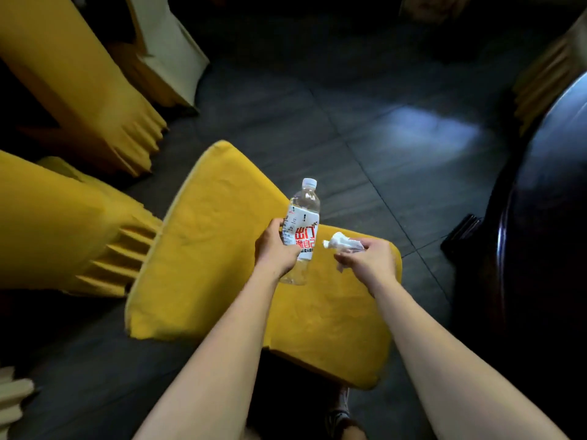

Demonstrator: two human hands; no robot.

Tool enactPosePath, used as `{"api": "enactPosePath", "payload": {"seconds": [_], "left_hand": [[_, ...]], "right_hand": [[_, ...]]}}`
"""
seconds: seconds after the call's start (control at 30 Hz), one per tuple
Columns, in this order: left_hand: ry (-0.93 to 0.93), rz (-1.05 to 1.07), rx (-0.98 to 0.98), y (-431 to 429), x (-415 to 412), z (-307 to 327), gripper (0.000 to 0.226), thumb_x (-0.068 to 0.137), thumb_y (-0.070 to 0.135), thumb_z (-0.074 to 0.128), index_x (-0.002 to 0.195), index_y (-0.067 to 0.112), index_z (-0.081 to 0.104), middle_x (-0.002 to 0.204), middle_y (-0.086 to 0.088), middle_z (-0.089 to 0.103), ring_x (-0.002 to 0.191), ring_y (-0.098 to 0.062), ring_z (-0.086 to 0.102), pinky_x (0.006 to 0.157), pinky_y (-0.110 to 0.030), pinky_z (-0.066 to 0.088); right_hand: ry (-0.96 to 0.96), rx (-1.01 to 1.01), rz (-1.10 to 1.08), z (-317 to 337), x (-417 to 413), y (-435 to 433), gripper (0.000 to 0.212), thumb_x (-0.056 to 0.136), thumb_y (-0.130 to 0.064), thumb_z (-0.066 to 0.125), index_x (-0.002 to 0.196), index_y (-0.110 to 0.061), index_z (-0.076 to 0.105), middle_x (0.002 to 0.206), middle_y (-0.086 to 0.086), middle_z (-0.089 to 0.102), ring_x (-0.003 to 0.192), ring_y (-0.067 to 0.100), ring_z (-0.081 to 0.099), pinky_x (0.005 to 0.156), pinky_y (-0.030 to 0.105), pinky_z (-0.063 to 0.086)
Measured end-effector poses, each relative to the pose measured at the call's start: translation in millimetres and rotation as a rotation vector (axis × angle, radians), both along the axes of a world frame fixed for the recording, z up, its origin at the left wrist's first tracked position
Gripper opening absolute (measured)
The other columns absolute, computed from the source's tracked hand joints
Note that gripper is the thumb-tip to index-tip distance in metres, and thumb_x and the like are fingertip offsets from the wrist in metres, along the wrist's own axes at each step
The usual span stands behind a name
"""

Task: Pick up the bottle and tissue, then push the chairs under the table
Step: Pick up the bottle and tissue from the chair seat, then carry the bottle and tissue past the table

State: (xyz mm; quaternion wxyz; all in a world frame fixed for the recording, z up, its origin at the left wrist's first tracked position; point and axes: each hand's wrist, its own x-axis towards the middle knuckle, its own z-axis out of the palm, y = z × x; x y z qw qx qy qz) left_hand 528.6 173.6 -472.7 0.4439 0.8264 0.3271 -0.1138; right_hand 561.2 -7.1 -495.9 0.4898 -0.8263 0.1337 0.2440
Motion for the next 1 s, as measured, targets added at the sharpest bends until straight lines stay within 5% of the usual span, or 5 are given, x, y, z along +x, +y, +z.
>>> {"api": "enactPosePath", "payload": {"seconds": [0.3, 0.4, 0.6, 0.77, 1.0], "left_hand": [[-0.265, -0.021, -0.047, 137.4, 14.7, 168.2, 0.053, 0.077, 0.01, 0.079, 0.124, 0.023, 0.058, 0.112, 0.003, 0.068, 0.106, -0.018, 0.064, 0.098, -0.038, 0.052], [-0.328, -0.002, -0.079, 200.9, -3.0, 201.4, 0.049, 0.073, 0.01, 0.08, 0.112, 0.03, 0.056, 0.111, 0.001, 0.07, 0.103, -0.018, 0.066, 0.096, -0.04, 0.055], [-0.358, 0.051, -0.26, 301.4, -46.4, 218.5, 0.044, 0.071, 0.007, 0.078, 0.1, 0.034, 0.059, 0.102, 0.001, 0.073, 0.095, -0.019, 0.071, 0.086, -0.045, 0.061], [-0.33, 0.063, -0.295, 361.5, -50.6, 207.4, 0.048, 0.08, 0.005, 0.077, 0.114, 0.031, 0.055, 0.109, 0.001, 0.07, 0.099, -0.018, 0.069, 0.087, -0.044, 0.061], [-0.279, -0.005, -0.216, 412.2, 0.4, 184.3, 0.055, 0.082, 0.007, 0.077, 0.129, 0.024, 0.054, 0.116, 0.001, 0.066, 0.105, -0.018, 0.066, 0.089, -0.042, 0.06]], "right_hand": [[-0.276, -0.139, 0.005, 153.3, 25.2, 115.8, 0.018, 0.08, -0.012, 0.059, 0.073, -0.023, 0.071, 0.065, -0.005, 0.061, 0.063, 0.013, 0.055, 0.05, 0.011, 0.037], [-0.293, -0.152, -0.052, 183.7, 16.7, 172.8, 0.022, 0.083, -0.016, 0.055, 0.065, -0.004, 0.062, 0.058, 0.002, 0.048, 0.055, 0.018, 0.042, 0.047, 0.023, 0.031], [-0.272, -0.064, -0.103, 211.8, -13.4, 273.8, 0.013, 0.072, -0.008, 0.053, 0.062, -0.004, 0.059, 0.06, 0.003, 0.046, 0.061, 0.021, 0.039, 0.051, 0.03, 0.028], [-0.281, 0.021, -0.111, 195.6, -10.3, 334.7, 0.024, 0.058, -0.016, 0.059, 0.075, -0.025, 0.074, 0.072, 0.002, 0.072, 0.078, 0.027, 0.07, 0.072, 0.047, 0.061], [-0.278, -0.038, -0.14, 191.8, 39.2, 390.5, 0.023, 0.069, -0.013, 0.064, 0.08, -0.029, 0.075, 0.08, -0.001, 0.074, 0.086, 0.024, 0.068, 0.078, 0.038, 0.058]]}}
